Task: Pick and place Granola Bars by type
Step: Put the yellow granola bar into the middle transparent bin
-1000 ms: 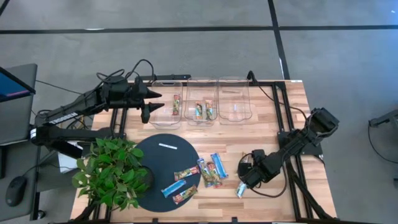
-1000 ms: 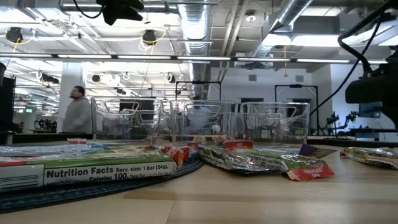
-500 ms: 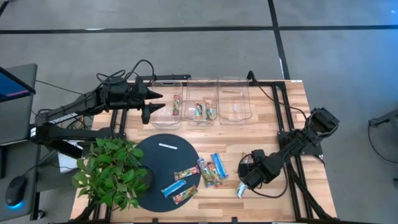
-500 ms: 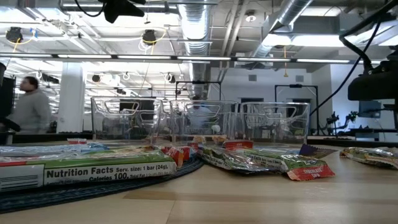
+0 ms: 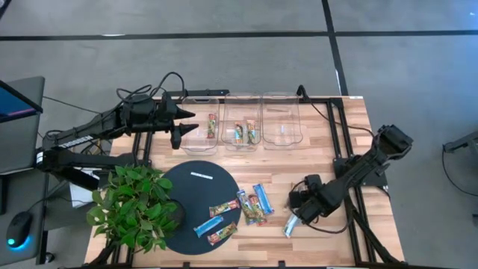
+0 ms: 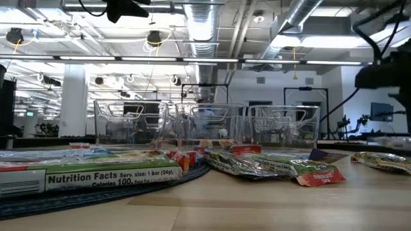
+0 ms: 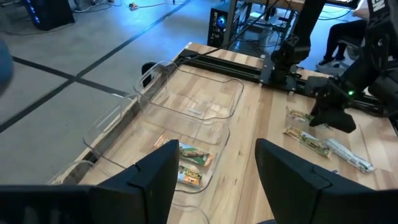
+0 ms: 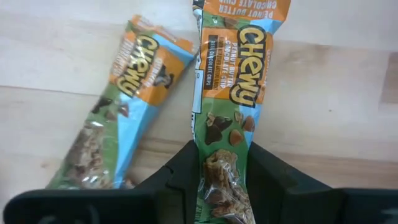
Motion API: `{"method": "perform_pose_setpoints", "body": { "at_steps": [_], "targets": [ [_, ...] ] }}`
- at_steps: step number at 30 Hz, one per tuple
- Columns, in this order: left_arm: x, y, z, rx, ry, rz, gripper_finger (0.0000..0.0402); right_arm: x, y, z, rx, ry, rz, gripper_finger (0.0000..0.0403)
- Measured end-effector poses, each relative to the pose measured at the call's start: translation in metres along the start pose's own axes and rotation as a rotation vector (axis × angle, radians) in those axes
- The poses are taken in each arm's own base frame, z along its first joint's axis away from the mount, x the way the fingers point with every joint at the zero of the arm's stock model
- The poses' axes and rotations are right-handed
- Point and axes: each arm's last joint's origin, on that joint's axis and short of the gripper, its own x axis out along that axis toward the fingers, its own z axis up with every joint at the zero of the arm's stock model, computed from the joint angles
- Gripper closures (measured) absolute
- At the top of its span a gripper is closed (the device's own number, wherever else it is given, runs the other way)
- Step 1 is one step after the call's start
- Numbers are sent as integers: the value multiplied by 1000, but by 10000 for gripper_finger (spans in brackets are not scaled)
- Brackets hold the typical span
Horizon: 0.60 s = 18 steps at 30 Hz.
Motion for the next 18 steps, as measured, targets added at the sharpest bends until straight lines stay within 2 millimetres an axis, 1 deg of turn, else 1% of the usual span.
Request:
{"method": "perform_pose_setpoints", "body": {
  "at_steps": [3, 9, 13, 18],
  "targets": [
    [0, 0, 0, 0, -1, 0, 196, -9, -4, 5, 4, -21, 32, 310],
    [0, 0, 0, 0, -3, 12, 196, -31, -9, 20, 33, -105, 179, 310],
    [0, 0, 0, 0, -4, 15, 196, -44, -9, 34, 26, -173, 288, 310],
    [0, 1, 0, -2, -5, 21, 196, -56, -4, 55, -20, -239, 381, 310]
  ]
}}
